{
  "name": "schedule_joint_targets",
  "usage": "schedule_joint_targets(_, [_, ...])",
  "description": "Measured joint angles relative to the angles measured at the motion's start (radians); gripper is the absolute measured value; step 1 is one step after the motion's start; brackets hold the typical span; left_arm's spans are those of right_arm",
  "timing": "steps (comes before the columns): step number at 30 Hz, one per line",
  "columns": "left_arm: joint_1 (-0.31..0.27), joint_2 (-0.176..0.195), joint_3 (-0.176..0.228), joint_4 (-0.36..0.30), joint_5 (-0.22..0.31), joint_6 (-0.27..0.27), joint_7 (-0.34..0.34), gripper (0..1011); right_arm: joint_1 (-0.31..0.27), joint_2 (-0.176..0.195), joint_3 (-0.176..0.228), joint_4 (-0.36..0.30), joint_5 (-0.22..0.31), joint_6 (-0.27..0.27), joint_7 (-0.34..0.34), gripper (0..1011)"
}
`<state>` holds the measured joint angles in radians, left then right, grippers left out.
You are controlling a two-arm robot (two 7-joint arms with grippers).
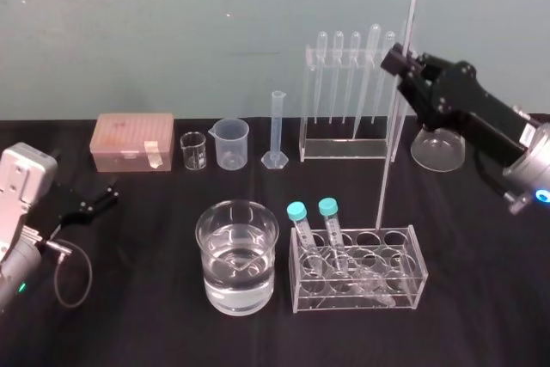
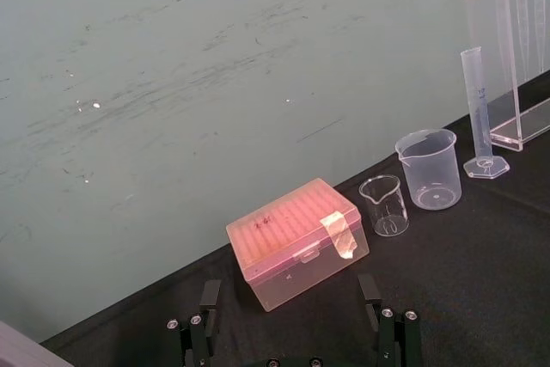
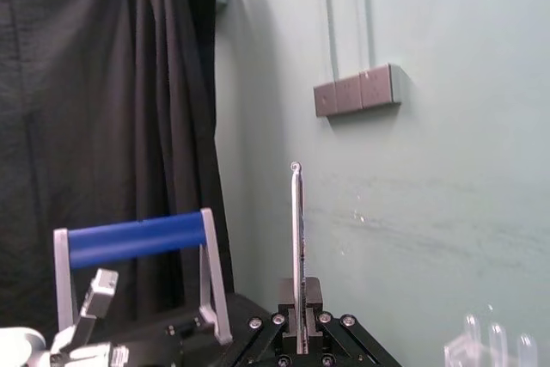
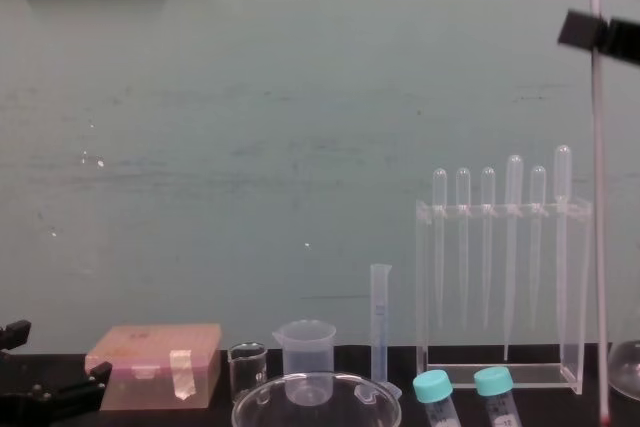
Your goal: Hold the thermometer with one hand and immerse one end into the beaker, then reinsert it into the test tube rack.
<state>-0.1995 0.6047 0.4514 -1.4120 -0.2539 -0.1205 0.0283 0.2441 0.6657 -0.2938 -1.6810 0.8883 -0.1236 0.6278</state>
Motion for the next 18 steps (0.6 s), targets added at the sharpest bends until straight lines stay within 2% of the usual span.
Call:
schedule_joint_targets(7, [0.000, 0.000, 0.000, 0.000, 0.000, 0.000, 0.000, 1008, -0.002, -0.024, -0.004, 0.041, -0.028, -0.004, 0.004, 56])
schedule_joint_targets(13, [0.000, 0.000, 0.000, 0.000, 0.000, 0.000, 0.000, 1008, 0.028, -0.063, -0.023, 0.097, -0.056, -0.025, 0.035, 56])
schedule_joint_targets(18, [0.000, 0.000, 0.000, 0.000, 0.000, 0.000, 0.000, 1008, 0.043, -0.080, -0.038, 0.132, -0.082, -0.033, 0.048, 56])
